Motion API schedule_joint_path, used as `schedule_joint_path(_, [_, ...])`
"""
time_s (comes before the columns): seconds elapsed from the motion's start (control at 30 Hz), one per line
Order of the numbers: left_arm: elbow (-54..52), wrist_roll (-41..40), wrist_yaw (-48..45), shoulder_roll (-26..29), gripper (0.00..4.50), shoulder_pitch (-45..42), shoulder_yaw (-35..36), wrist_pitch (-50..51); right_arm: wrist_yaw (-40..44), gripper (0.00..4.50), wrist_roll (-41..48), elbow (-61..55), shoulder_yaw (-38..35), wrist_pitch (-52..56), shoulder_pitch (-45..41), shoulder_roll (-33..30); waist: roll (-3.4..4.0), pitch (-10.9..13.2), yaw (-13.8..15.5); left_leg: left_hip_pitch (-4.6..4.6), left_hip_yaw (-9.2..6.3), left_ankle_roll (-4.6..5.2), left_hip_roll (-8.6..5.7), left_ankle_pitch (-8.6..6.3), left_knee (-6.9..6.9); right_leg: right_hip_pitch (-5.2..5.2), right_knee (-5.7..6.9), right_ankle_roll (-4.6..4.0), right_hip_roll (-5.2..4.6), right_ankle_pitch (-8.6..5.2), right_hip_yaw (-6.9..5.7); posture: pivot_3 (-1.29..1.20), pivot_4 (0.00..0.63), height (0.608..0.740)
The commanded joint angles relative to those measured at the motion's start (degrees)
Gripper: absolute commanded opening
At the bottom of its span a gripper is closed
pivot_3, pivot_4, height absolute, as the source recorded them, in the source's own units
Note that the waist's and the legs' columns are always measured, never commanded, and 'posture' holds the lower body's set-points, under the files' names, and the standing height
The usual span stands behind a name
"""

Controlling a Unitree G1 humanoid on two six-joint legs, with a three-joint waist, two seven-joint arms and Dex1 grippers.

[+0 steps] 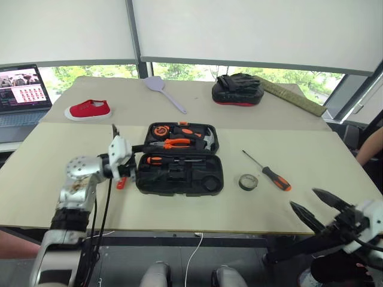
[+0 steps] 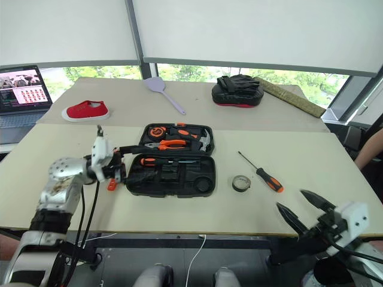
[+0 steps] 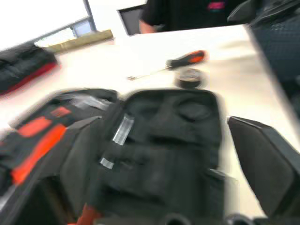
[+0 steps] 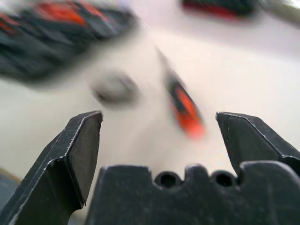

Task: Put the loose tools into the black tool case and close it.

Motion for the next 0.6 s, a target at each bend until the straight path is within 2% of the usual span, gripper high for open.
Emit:
schedule_joint_path(0.03, [-4.15, -3.37, -1.58, 2.48, 4.44, 5.49, 3.26, 1.44, 0.44, 4.50, -0.67, -0.67, -2.50, 0.16, 1.72, -1.17, 0.06, -0.03, 0.00, 0.01, 0.01, 0.00, 0.01, 0.00, -0.02, -0.03, 0.02, -0.03, -0.02, -0.02, 0.02, 0.00, 0.150, 0.740])
schedule_joint_path(0.2, [-6.58, -5.66, -0.23, 2.79, 4.44, 9.87, 6.34, 1.83, 0.55, 4.50, 1.95, -5.08, -1.65, 6.84, -1.23, -4.99, 0.07, -0.03, -0.12, 0.11, -0.04, -0.13, 0.06, -0.08, -0.04, -0.05, 0.03, 0.22, -0.04, -0.19, 0.04, 0.00, 0.150, 0.740])
schedule_joint_path(0.27, [-11.10, -9.02, -0.18, 2.82, 4.44, 11.06, 5.74, 7.17, -0.67, 4.50, 2.25, -5.44, 0.29, 11.88, -6.19, -8.26, 0.07, -0.03, -0.31, 0.16, -0.10, -0.18, 0.08, -0.11, -0.04, -0.05, 0.03, 0.25, -0.05, -0.14, 0.15, 0.00, 0.150, 0.740])
schedule_joint_path(0.4, [-15.22, -9.89, 4.37, -0.23, 4.44, 10.32, 4.58, 9.85, 0.30, 4.50, 1.14, -1.17, 8.36, 20.86, -18.71, -14.06, 0.07, -0.03, -0.38, 0.18, -0.13, -0.12, 0.03, -0.07, -0.04, -0.06, 0.02, 0.28, -0.05, -0.10, 0.23, 0.00, 0.150, 0.740])
schedule_joint_path(0.5, [-17.45, -9.60, 6.42, -1.70, 4.44, 10.99, 4.31, 10.25, -1.46, 4.50, -2.58, 5.31, 15.44, 26.90, -29.13, -15.84, 0.05, -0.03, 0.00, 0.17, 0.09, 0.01, 0.01, 0.01, -0.04, -0.04, 0.01, 0.20, 0.11, -0.10, 0.25, 0.00, 0.150, 0.740])
schedule_joint_path(0.6, [-19.01, -9.59, 7.79, -1.96, 4.44, 11.55, 4.39, 10.58, -1.10, 4.50, -4.53, 9.77, 19.76, 30.01, -35.19, -15.80, 0.05, -0.03, 0.18, 0.04, 0.13, 0.08, -0.07, -0.03, -0.12, -0.13, 0.01, 0.25, 0.10, 0.08, 0.31, 0.00, 0.150, 0.740])
